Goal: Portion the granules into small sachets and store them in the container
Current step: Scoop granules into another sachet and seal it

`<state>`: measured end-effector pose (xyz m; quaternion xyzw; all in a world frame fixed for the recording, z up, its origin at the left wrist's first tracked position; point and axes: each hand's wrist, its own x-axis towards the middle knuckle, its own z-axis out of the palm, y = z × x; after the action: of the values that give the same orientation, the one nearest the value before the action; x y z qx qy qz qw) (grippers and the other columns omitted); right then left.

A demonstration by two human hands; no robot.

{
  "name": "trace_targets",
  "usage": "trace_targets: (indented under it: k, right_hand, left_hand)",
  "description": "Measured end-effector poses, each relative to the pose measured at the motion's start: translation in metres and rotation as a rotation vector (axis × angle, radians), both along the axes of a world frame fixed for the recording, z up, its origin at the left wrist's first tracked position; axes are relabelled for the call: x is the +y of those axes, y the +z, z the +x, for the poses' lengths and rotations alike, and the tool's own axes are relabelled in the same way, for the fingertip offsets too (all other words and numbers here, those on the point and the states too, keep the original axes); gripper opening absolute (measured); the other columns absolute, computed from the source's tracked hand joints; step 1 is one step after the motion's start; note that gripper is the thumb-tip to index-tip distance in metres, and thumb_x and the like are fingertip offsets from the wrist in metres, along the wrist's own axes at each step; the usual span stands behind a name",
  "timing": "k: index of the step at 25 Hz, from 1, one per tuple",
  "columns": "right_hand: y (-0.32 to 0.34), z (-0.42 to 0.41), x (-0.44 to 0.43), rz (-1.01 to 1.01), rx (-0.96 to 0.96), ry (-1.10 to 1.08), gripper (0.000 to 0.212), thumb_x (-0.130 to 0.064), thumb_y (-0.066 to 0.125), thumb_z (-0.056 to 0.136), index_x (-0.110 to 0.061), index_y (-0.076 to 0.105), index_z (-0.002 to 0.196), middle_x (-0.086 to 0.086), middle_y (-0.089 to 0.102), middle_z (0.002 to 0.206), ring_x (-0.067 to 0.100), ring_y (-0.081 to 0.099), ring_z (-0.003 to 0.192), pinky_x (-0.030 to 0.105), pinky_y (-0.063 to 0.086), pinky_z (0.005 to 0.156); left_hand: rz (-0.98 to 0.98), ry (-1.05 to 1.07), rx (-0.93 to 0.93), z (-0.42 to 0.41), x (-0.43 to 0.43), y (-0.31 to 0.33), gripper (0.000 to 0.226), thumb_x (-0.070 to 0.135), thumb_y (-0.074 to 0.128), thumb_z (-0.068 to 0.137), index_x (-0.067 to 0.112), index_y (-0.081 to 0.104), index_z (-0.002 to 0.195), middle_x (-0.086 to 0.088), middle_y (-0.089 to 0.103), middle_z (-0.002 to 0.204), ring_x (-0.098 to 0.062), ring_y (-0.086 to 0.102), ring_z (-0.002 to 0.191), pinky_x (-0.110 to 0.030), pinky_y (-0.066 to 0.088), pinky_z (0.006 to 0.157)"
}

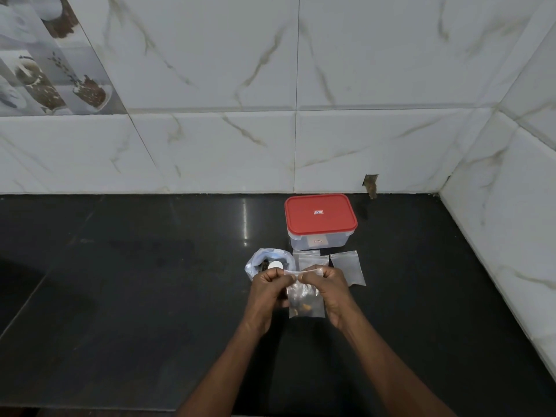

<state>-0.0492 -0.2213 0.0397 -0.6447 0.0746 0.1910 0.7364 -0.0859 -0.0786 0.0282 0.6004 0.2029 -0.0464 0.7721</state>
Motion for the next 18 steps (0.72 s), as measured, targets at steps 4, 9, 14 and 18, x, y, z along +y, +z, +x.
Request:
trace_targets:
  k: [4, 9, 14, 18]
  right_hand:
    - [0.002, -0.002, 0.001, -0.055, 0.042, 0.023, 0.008, -0.006, 0.074, 0.075, -0.001, 0.073, 0.081, 0.022, 0.073, 0.087, 0.027, 0.069, 0.079, 0.044, 0.058, 0.076]
    - [0.001, -0.003, 0.001, -0.109, 0.044, 0.019, 0.014, -0.01, 0.074, 0.077, 0.003, 0.072, 0.084, 0.012, 0.071, 0.077, 0.016, 0.066, 0.07, 0.026, 0.054, 0.056]
    - [-0.006, -0.005, 0.007, -0.156, 0.016, -0.044, 0.009, -0.011, 0.076, 0.074, -0.002, 0.075, 0.075, 0.01, 0.07, 0.071, 0.018, 0.063, 0.069, 0.033, 0.052, 0.066]
    - [-0.006, -0.004, 0.003, -0.076, 0.028, -0.017, 0.011, -0.009, 0.079, 0.076, -0.001, 0.076, 0.082, 0.014, 0.075, 0.081, 0.02, 0.07, 0.074, 0.033, 0.057, 0.07]
  left_hand:
    - [0.019, -0.037, 0.002, 0.001, 0.002, -0.001, 0.02, 0.004, 0.066, 0.088, 0.012, 0.064, 0.07, -0.013, 0.056, 0.073, -0.017, 0.059, 0.062, -0.03, 0.055, 0.055]
    - [0.091, -0.029, -0.002, 0.006, -0.001, -0.004, 0.031, 0.005, 0.065, 0.081, 0.02, 0.056, 0.056, -0.004, 0.048, 0.06, -0.015, 0.048, 0.054, -0.026, 0.044, 0.05]
    - [0.18, 0.002, -0.043, 0.009, 0.0, -0.007, 0.023, 0.013, 0.069, 0.071, 0.02, 0.055, 0.054, -0.008, 0.05, 0.059, -0.021, 0.047, 0.059, -0.033, 0.043, 0.058]
    - [0.121, 0.036, -0.031, 0.008, 0.008, -0.013, 0.011, 0.009, 0.071, 0.075, 0.003, 0.065, 0.068, -0.018, 0.06, 0.068, -0.031, 0.056, 0.067, -0.04, 0.05, 0.066]
